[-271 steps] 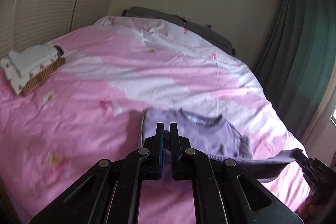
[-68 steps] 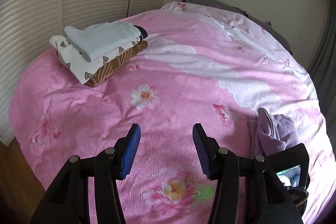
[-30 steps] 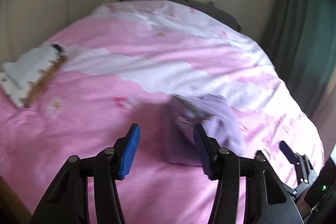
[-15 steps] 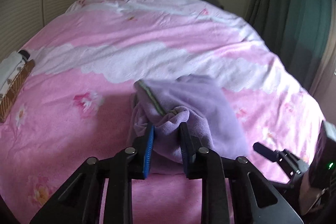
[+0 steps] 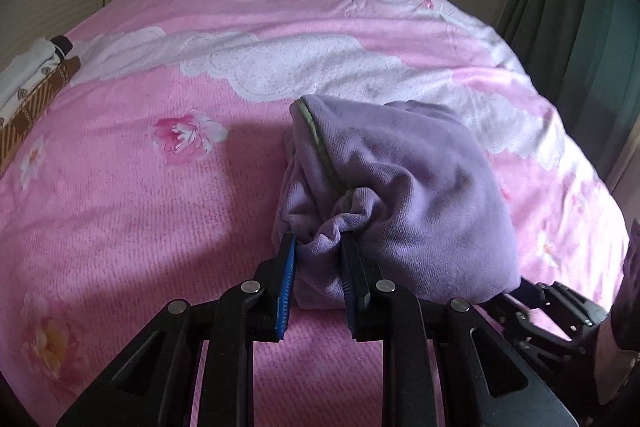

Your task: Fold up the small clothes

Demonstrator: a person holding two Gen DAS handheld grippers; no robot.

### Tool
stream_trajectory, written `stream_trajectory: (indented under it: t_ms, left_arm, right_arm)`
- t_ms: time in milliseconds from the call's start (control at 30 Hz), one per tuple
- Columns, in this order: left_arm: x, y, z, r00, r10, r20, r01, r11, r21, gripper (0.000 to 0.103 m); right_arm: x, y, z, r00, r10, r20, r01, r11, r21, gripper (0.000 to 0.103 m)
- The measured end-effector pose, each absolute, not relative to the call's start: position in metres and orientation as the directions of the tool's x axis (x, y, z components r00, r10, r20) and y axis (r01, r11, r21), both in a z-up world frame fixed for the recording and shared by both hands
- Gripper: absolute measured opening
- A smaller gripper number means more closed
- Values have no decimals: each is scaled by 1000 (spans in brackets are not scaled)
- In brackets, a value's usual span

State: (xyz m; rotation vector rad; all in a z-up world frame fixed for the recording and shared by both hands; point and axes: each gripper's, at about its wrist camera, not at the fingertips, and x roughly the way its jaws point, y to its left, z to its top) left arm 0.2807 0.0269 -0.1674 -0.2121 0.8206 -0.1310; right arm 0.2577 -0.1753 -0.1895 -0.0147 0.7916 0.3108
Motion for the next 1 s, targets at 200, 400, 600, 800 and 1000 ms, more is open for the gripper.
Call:
stream_trajectory:
  t_ms: [200, 400, 600, 800, 1000]
  left_arm:
    - [272, 44, -127, 710, -283, -644, 59, 936, -346, 40]
    - [318, 51, -110, 630, -393, -670, 115, 900, -419, 40]
    - [361, 43, -141, 491, -452, -745, 97, 878, -469, 25]
    - [366, 34, -147, 499, -418, -759, 116, 900, -419, 11]
    - [371, 47, -136, 532, -369, -762, 122, 924, -362, 9]
  right_arm:
    - [242, -188, -170, 690, 293, -662, -274, 952, 135, 33]
    - [233, -203, -149, 735, 280, -618, -228, 960, 163, 34]
    - [237, -217, -137, 764, 241, -598, -172, 970, 171, 34]
    - [242, -231, -142, 765, 220, -605, -140, 974, 177, 34]
    - [243, -239, -146, 765, 213, -608, -114, 974, 197, 34]
